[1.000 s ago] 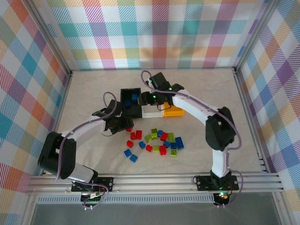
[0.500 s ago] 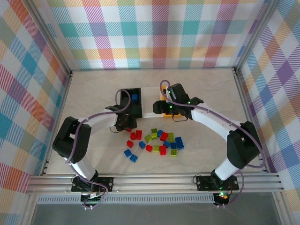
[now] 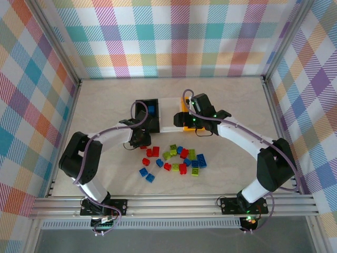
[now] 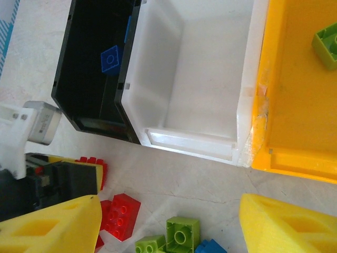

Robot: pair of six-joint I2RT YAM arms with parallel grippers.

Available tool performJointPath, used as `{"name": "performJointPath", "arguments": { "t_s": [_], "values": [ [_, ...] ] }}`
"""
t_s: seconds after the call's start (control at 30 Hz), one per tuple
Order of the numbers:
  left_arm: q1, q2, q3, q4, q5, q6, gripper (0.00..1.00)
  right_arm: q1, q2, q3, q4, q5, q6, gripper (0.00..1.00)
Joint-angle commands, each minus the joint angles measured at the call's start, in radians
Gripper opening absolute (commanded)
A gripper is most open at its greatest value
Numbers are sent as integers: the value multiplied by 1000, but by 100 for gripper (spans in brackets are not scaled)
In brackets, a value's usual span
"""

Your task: Sort the legos into containers by color

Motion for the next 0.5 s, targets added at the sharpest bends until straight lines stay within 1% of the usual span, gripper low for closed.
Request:
{"name": "performJointPath", "arguments": {
  "t_s": [0.0, 0.1, 0.2, 0.3, 0.47],
  "values": [
    [-33, -118, 57, -44, 37, -17, 35, -6, -40, -26, 15, 14, 12, 70],
    [-48, -131, 136, -48, 80, -35, 35, -11, -59, -68, 28, 35, 24, 70],
    [-58, -71, 246, -48, 96, -38, 35, -14, -76, -106, 26, 51, 39, 72],
    [-70, 28, 368, -54, 104, -35, 35, -18, -95, -139, 9, 58, 49, 74],
    [-88, 215, 602, -118, 65, -1, 35, -21, -162, -209, 1, 55, 47, 77]
  ]
}}
